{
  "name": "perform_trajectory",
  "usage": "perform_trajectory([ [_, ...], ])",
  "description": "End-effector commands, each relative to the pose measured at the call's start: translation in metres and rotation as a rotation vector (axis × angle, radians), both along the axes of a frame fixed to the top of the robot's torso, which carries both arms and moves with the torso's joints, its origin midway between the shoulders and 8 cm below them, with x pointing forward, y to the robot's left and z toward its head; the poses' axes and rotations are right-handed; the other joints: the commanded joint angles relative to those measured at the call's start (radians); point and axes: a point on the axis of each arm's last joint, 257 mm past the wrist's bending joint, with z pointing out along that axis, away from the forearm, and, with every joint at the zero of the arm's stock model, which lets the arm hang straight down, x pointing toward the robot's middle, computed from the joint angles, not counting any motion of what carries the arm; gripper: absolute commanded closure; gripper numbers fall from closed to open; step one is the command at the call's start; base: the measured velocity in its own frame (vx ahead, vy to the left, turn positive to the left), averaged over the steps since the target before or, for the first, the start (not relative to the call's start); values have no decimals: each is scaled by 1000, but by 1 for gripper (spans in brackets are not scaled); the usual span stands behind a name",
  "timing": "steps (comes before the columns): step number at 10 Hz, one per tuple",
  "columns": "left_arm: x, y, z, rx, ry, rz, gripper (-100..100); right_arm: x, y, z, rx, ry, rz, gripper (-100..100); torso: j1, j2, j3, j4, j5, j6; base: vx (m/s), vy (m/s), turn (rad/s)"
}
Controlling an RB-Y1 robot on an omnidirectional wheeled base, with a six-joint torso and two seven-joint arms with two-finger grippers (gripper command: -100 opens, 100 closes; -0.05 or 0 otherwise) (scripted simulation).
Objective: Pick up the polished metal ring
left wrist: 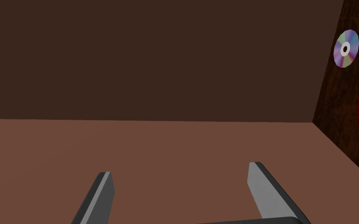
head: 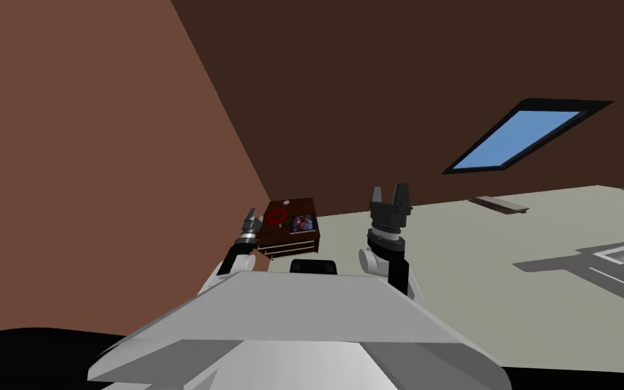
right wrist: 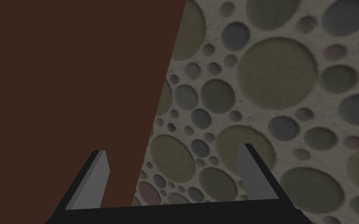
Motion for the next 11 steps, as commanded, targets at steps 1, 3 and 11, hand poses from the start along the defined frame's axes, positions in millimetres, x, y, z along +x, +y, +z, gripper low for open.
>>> perform_trajectory([
  [1,0,9,-19,-10,41,8,-100,0,0,0,0,0,0,0,0,0,0,0,0,0,-15,30,-126],
  [3,0,20,-45,-30,106,19,-100,0,0,0,0,0,0,0,0,0,0,0,0,0,-15,29,-216],
  [11,-18,68,-143,-120,356,79,-100,0,0,0,0,0,0,0,-1,-1,-1,0,0,-1,-14,24,-196],
])
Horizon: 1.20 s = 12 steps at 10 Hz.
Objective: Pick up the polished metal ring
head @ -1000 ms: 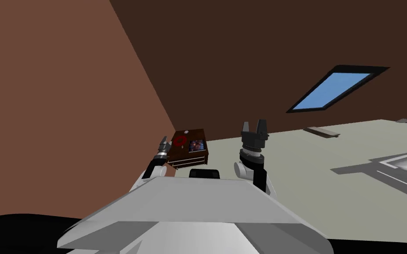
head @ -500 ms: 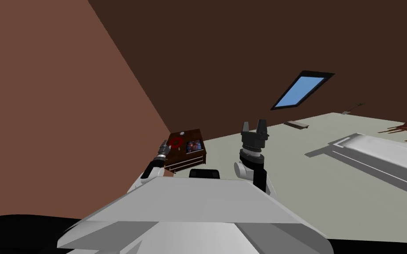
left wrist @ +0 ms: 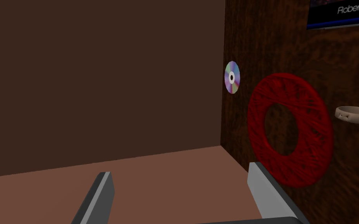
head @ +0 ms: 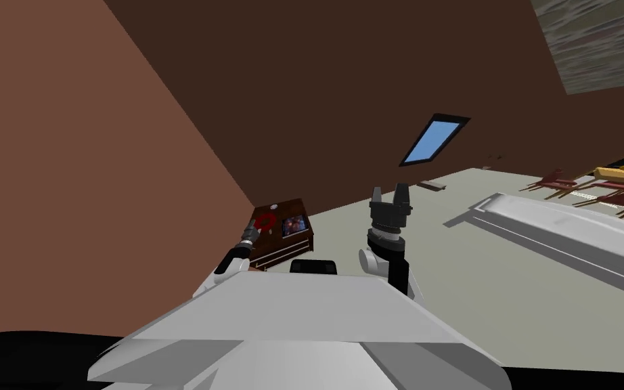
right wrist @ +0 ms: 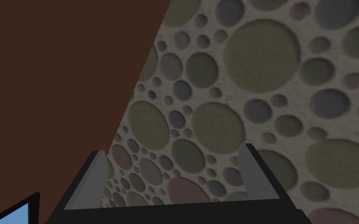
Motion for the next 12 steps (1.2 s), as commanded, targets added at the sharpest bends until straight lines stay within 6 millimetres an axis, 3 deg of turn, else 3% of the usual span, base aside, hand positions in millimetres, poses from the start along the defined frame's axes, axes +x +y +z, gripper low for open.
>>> perform_trajectory([
  [1,-7,7,-20,-13,45,14,-100,0,0,0,0,0,0,0,0,0,0,0,0,0,-11,24,-202],
  [4,-22,28,-59,-62,151,50,-100,0,0,0,0,0,0,0,1,1,0,0,0,-1,-24,26,-255],
  [12,-65,63,-127,-141,336,133,-100,0,0,0,0,0,0,0,0,0,0,0,0,-2,-13,16,-169],
])
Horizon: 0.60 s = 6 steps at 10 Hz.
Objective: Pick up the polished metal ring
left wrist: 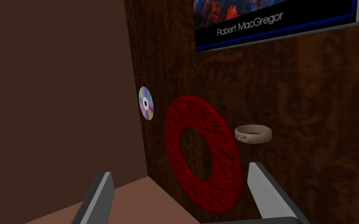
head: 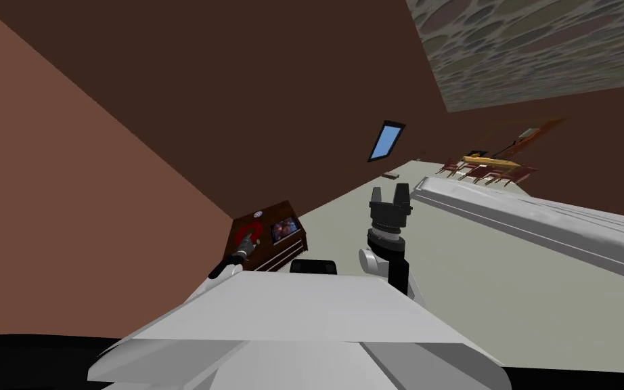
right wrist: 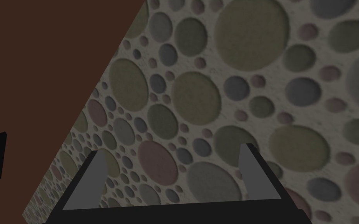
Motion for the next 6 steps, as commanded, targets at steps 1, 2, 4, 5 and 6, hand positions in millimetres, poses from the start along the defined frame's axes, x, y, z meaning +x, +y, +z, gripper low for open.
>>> perform_trajectory([
  [1,-9,8,-14,-13,36,17,-100,0,0,0,0,0,0,0,0,0,0,0,0,0,-16,17,-188],
  [2,-13,10,-18,-13,46,23,-100,0,0,0,0,0,0,0,0,0,0,0,0,-1,-6,10,32],
  [4,-31,20,-37,-37,104,54,-100,0,0,0,0,0,0,0,0,0,0,0,0,0,-14,12,-221],
  [5,-37,26,-45,-60,132,72,-100,0,0,0,0,0,0,0,0,0,0,0,0,-1,-18,14,-253],
  [6,-49,31,-54,-60,158,87,-100,0,0,0,0,0,0,0,1,0,0,0,0,0,-16,19,-191],
])
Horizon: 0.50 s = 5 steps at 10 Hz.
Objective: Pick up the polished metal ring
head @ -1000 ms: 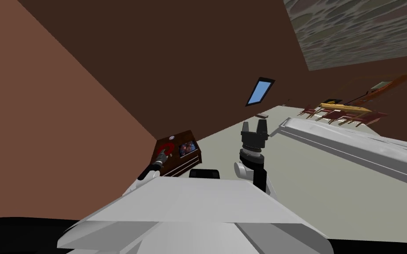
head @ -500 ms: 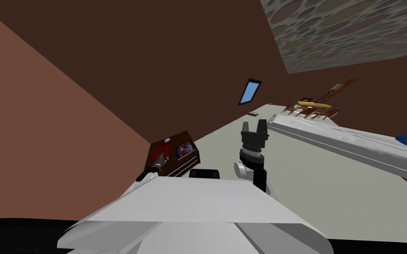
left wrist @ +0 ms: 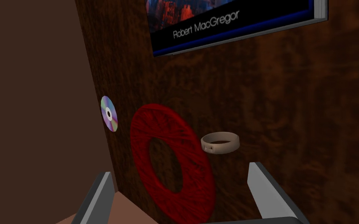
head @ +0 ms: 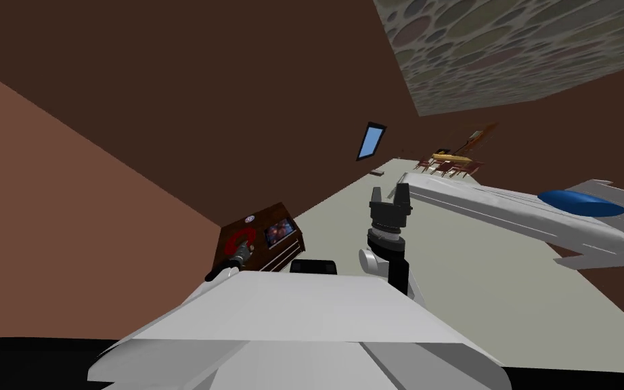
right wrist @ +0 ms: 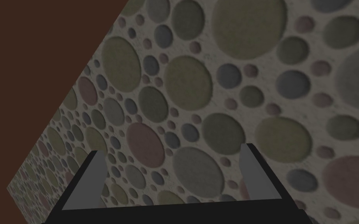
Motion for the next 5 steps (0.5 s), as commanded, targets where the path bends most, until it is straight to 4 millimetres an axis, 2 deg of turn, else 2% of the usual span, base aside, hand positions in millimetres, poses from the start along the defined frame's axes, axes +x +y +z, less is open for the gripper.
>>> perform_trajectory([
  [1,-16,8,-14,-26,44,27,-100,0,0,0,0,0,0,0,0,0,0,0,0,0,-16,18,-304],
  [4,-47,22,-36,-45,119,76,-100,0,0,0,0,0,0,0,0,0,0,0,0,0,-13,16,-172],
  [5,-55,27,-42,-63,144,96,-100,0,0,0,0,0,0,0,0,0,0,0,0,0,-9,12,-302],
])
